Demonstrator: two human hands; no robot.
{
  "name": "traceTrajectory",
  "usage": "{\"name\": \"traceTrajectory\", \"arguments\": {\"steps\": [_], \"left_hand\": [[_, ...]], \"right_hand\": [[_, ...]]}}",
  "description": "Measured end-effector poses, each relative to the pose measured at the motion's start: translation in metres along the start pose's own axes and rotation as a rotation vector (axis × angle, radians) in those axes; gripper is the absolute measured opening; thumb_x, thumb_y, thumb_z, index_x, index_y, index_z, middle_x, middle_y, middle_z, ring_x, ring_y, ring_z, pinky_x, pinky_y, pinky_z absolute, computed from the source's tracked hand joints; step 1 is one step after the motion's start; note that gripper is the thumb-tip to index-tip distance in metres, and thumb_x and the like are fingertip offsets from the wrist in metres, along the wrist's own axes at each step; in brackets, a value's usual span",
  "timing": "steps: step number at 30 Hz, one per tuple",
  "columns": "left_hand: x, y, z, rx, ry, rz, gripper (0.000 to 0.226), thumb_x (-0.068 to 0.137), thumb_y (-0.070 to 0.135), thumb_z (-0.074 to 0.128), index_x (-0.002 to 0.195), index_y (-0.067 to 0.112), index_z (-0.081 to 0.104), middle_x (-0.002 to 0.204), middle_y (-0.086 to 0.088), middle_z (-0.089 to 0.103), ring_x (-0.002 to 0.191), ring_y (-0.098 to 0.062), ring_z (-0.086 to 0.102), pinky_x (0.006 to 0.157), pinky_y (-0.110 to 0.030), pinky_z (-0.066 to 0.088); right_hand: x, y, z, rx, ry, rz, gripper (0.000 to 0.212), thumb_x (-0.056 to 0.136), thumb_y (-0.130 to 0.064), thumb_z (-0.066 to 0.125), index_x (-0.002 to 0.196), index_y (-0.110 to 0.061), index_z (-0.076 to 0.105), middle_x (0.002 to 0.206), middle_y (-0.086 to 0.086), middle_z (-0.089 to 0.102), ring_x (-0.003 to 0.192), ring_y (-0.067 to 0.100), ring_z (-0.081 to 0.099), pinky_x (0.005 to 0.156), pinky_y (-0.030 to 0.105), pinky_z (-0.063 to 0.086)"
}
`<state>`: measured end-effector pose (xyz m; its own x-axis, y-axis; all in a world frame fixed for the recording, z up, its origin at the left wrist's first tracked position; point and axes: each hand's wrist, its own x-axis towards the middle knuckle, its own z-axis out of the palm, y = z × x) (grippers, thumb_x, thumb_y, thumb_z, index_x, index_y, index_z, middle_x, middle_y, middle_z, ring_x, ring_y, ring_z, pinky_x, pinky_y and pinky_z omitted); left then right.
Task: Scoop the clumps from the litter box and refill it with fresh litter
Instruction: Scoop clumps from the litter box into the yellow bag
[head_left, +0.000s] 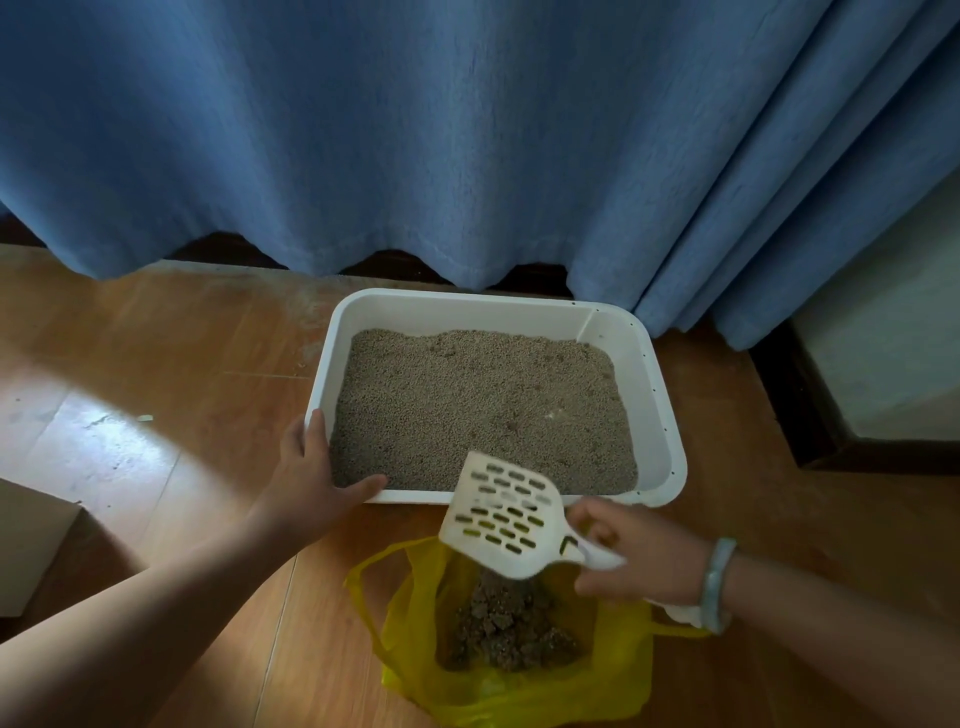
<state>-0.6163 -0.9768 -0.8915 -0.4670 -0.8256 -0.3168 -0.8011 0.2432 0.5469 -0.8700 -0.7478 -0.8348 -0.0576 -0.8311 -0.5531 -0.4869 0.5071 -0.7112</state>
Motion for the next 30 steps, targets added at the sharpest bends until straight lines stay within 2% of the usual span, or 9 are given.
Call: {"name": "traceTrajectory", "arguments": {"steps": [3, 7, 13, 15, 18, 21, 24, 26, 30], "left_hand": [[0.000, 0.000, 0.001, 0.095, 0.057, 0.010, 0.110, 0.074, 0.056, 0.068, 0.150, 0.008, 0.004, 0.156, -0.012, 0.006, 0.143, -0.029, 0.012, 0.113, -0.041, 0.021], [0.000, 0.001, 0.003, 0.187, 0.143, 0.031, 0.109, 0.074, 0.060, 0.066, 0.150, 0.006, 0.009, 0.156, -0.014, 0.009, 0.143, -0.030, 0.012, 0.114, -0.043, 0.019], [0.001, 0.004, 0.008, 0.248, 0.167, 0.044, 0.108, 0.076, 0.065, 0.059, 0.150, 0.006, 0.008, 0.157, -0.016, 0.006, 0.145, -0.030, 0.006, 0.116, -0.044, 0.011], [0.002, 0.005, 0.008, 0.288, 0.170, 0.060, 0.110, 0.073, 0.075, 0.047, 0.150, 0.006, 0.011, 0.157, -0.016, 0.008, 0.144, -0.032, 0.008, 0.116, -0.046, 0.013], [0.004, 0.006, 0.009, 0.361, 0.190, 0.158, 0.110, 0.067, 0.079, 0.024, 0.148, 0.005, 0.019, 0.155, -0.017, 0.018, 0.142, -0.034, 0.016, 0.113, -0.047, 0.017], [0.005, 0.005, 0.013, 0.378, 0.182, 0.194, 0.107, 0.069, 0.079, 0.022, 0.148, 0.006, 0.020, 0.155, -0.016, 0.019, 0.143, -0.033, 0.015, 0.114, -0.048, 0.016], [0.007, 0.003, 0.014, 0.367, 0.194, 0.190, 0.108, 0.069, 0.080, 0.023, 0.149, 0.007, 0.019, 0.156, -0.016, 0.017, 0.144, -0.031, 0.011, 0.115, -0.048, 0.016], [0.007, 0.002, 0.014, 0.358, 0.194, 0.191, 0.108, 0.068, 0.080, 0.023, 0.149, 0.008, 0.017, 0.156, -0.015, 0.015, 0.145, -0.030, 0.009, 0.115, -0.048, 0.015], [0.008, 0.001, 0.016, 0.352, 0.201, 0.198, 0.108, 0.069, 0.080, 0.024, 0.149, 0.008, 0.017, 0.156, -0.014, 0.015, 0.145, -0.029, 0.008, 0.115, -0.047, 0.015]], "right_hand": [[0.013, -0.016, -0.015, 0.134, 0.032, 0.030, 0.045, 0.079, -0.008, 0.073, 0.110, -0.019, 0.042, 0.092, 0.001, 0.070, 0.058, 0.020, 0.066, 0.049, 0.030, 0.051], [0.038, -0.023, -0.039, 0.052, 0.143, 0.051, 0.035, 0.085, -0.010, 0.067, 0.105, -0.023, 0.041, 0.098, 0.003, 0.066, 0.056, 0.021, 0.067, 0.048, 0.030, 0.052], [0.062, -0.016, -0.089, -0.670, 0.179, 0.144, 0.029, 0.084, -0.032, 0.064, 0.111, -0.024, 0.059, 0.100, -0.002, 0.065, 0.081, 0.015, 0.062, 0.072, 0.033, 0.053], [0.061, -0.012, -0.099, -0.798, 0.154, 0.185, 0.028, 0.084, -0.034, 0.062, 0.111, -0.027, 0.061, 0.101, -0.002, 0.065, 0.086, 0.016, 0.060, 0.076, 0.035, 0.051], [0.051, -0.012, -0.109, -0.942, 0.163, 0.246, 0.027, 0.087, -0.035, 0.056, 0.113, -0.029, 0.054, 0.097, -0.003, 0.062, 0.083, 0.016, 0.059, 0.069, 0.030, 0.051], [0.043, -0.015, -0.117, -1.146, 0.187, 0.286, 0.021, 0.091, -0.032, 0.049, 0.112, -0.030, 0.051, 0.086, -0.004, 0.053, 0.077, 0.016, 0.055, 0.059, 0.026, 0.042], [0.039, -0.022, -0.115, -1.379, 0.227, 0.319, 0.015, 0.091, -0.024, 0.049, 0.105, -0.026, 0.054, 0.080, -0.004, 0.053, 0.070, 0.014, 0.048, 0.060, 0.025, 0.038], [0.038, -0.028, -0.107, -1.440, 0.205, 0.375, 0.011, 0.086, -0.017, 0.053, 0.093, -0.025, 0.056, 0.076, -0.007, 0.051, 0.070, 0.013, 0.050, 0.064, 0.025, 0.039], [0.051, -0.029, -0.098, -1.379, 0.151, 0.475, 0.021, 0.090, -0.007, 0.042, 0.074, -0.019, 0.049, 0.101, -0.002, 0.063, 0.089, 0.016, 0.061, 0.073, 0.025, 0.041]]}}
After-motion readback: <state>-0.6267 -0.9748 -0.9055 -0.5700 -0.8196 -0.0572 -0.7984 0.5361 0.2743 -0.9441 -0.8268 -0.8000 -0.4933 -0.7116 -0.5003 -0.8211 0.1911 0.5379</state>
